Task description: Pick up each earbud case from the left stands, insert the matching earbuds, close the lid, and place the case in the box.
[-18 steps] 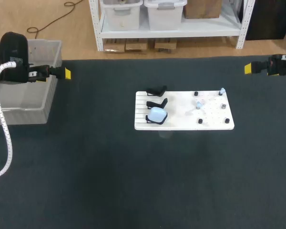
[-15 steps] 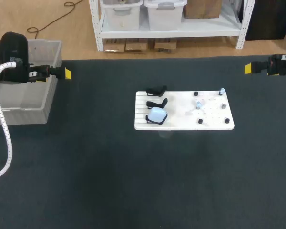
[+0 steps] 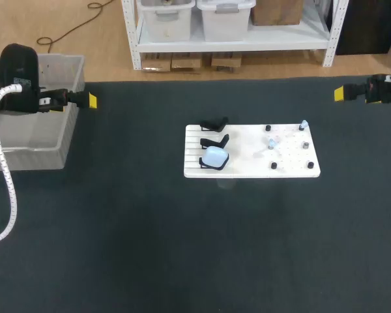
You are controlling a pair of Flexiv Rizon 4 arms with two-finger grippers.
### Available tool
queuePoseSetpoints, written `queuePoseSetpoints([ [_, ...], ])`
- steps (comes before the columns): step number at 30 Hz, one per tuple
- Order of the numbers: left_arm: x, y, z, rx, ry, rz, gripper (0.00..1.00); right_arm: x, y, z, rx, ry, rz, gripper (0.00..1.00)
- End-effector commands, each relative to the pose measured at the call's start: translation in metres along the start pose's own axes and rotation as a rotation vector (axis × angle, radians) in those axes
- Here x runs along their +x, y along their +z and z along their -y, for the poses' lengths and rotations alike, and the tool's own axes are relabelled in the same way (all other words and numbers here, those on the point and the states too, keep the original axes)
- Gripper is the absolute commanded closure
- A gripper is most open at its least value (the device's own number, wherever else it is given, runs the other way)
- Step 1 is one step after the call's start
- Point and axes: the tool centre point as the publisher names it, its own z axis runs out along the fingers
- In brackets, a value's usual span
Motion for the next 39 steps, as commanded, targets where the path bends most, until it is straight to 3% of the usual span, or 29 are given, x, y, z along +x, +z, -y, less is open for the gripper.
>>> queuePoseSetpoints([
  [1,-0.001,0.0,0.001,-0.006,-0.001,-0.005,0.0,0.0,0.0,0.0,0.0,0.0,0.0,0.0],
  [4,-0.001,0.0,0.001,-0.006,-0.001,-0.005,0.0,0.0,0.0,0.0,0.0,0.0,0.0,0.0],
  [8,-0.003,-0.002,0.011,0.054,0.072,0.007,0.0,0.0,0.0,0.0,0.0,0.0,0.0,0.0],
  [16,-0.011,-0.005,0.034,0.145,0.324,0.006,0.0,0.0,0.0,0.0,0.0,0.0,0.0,0.0],
  [24,-0.017,-0.006,0.058,0.313,0.611,-0.036,0.0,0.0,0.0,0.0,0.0,0.0,0.0,0.0],
  [29,-0.013,0.003,0.066,0.383,0.705,-0.067,0.0,0.0,0.0,0.0,0.0,0.0,0.0,0.0],
  [34,-0.008,0.008,0.076,0.52,0.801,-0.099,0.0,0.0,0.0,0.0,0.0,0.0,0.0,0.0],
  [39,-0.003,0.02,0.087,0.538,0.887,-0.119,0.0,0.0,0.0,0.0,0.0,0.0,0.0,0.0],
])
